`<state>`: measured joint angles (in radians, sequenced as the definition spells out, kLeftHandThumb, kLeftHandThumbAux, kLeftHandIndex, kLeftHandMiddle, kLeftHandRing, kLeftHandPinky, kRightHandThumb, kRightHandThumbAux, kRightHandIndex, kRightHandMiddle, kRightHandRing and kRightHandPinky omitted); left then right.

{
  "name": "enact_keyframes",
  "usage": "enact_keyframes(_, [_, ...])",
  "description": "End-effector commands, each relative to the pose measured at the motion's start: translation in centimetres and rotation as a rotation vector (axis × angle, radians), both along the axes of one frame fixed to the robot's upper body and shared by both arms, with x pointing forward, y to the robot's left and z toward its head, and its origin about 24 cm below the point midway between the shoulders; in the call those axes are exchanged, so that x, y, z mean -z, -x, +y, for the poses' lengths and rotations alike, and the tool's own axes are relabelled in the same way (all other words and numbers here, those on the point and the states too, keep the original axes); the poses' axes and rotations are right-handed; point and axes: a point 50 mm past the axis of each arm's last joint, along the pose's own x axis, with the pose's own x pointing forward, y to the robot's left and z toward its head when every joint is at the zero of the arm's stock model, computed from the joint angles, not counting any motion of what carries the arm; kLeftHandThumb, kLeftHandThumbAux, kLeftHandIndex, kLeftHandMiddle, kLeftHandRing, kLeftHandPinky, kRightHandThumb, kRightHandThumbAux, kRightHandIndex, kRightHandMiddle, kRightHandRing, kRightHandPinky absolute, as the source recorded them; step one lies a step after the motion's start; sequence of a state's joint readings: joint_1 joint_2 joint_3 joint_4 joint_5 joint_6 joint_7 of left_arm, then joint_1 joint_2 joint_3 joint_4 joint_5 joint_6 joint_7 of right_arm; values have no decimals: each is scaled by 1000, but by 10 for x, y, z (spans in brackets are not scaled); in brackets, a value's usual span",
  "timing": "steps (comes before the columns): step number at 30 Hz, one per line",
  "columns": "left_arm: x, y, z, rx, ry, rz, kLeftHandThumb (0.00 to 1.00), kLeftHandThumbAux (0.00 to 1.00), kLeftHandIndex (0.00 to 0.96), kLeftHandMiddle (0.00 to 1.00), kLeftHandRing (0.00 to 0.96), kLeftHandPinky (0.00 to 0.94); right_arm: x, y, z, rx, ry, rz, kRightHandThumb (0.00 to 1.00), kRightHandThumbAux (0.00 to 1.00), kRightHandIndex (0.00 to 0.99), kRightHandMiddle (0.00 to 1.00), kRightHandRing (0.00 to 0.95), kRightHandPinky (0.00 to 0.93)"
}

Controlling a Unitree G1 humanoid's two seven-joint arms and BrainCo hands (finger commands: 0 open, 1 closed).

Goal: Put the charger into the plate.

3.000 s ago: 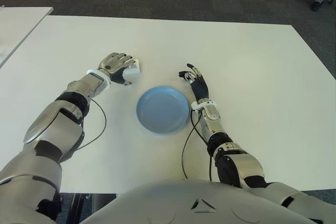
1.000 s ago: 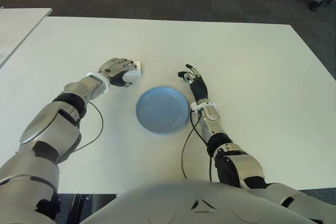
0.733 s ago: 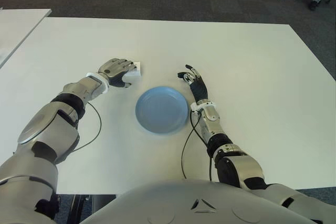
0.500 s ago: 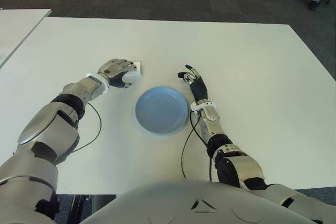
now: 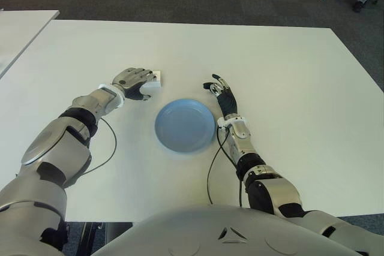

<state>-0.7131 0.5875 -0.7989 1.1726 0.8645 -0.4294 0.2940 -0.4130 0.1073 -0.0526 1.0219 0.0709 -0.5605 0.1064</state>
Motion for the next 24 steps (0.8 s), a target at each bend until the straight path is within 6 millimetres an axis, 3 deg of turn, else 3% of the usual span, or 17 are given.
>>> enact_keyframes(1, [62, 57, 10, 15, -116, 367, 0, 500, 0, 0, 0, 0, 18, 14, 12, -5, -31, 105, 0, 523, 139, 379, 290, 101])
enact_keyframes(10, [55, 64, 23, 50, -100, 373, 0, 507, 0, 0, 0, 0, 18, 14, 12, -2, -38, 110, 0, 525, 137, 381, 296, 123])
enact_keyframes(16, [38, 71, 33, 98, -67, 371, 0, 495, 0, 0, 0, 0, 18, 14, 12, 0, -41, 107, 0, 530, 142, 388, 303, 120])
enact_keyframes(24, [31, 91, 43, 154, -70, 314, 0, 473, 0, 0, 0, 0, 18, 14, 10, -1, -48, 103, 0, 527, 141, 394, 307, 111])
